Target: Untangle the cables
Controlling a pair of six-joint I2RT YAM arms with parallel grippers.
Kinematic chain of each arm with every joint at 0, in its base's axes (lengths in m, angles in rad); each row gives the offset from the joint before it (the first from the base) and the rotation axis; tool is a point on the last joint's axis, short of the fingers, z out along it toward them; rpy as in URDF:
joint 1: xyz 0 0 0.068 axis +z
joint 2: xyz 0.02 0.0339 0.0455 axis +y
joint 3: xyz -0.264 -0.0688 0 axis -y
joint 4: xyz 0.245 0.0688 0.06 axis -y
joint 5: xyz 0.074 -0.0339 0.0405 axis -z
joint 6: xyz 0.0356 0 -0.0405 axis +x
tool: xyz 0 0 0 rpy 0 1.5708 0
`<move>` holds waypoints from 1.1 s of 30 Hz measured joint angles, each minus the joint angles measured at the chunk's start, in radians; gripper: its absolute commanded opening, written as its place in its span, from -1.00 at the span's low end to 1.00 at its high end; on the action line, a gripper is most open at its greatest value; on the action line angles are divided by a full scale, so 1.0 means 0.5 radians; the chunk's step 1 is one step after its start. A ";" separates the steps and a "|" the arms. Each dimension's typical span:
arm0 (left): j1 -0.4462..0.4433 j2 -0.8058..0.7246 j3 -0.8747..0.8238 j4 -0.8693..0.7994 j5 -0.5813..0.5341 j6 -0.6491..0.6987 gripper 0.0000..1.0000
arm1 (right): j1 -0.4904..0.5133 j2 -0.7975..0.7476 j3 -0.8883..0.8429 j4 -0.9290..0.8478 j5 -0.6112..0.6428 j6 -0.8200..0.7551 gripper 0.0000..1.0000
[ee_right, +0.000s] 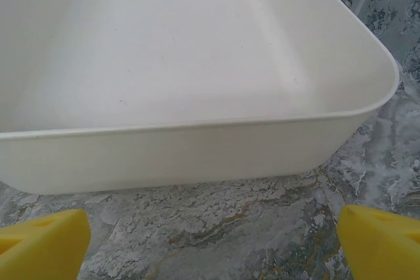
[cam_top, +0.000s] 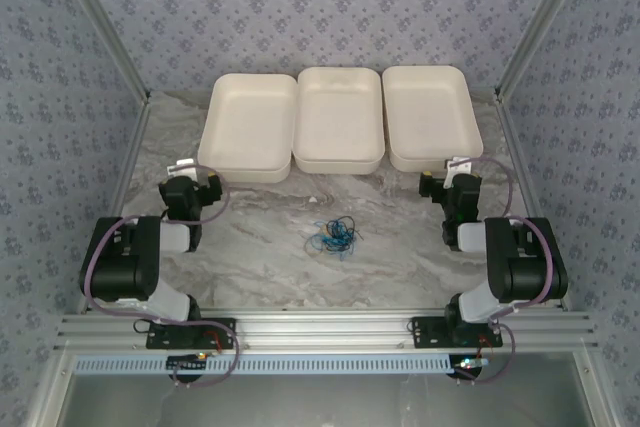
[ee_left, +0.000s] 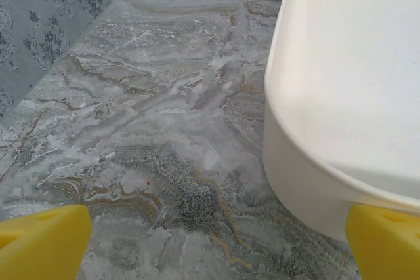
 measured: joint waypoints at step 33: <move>-0.001 0.000 0.000 0.002 -0.001 0.001 0.98 | 0.001 -0.066 0.006 -0.111 0.009 0.002 0.98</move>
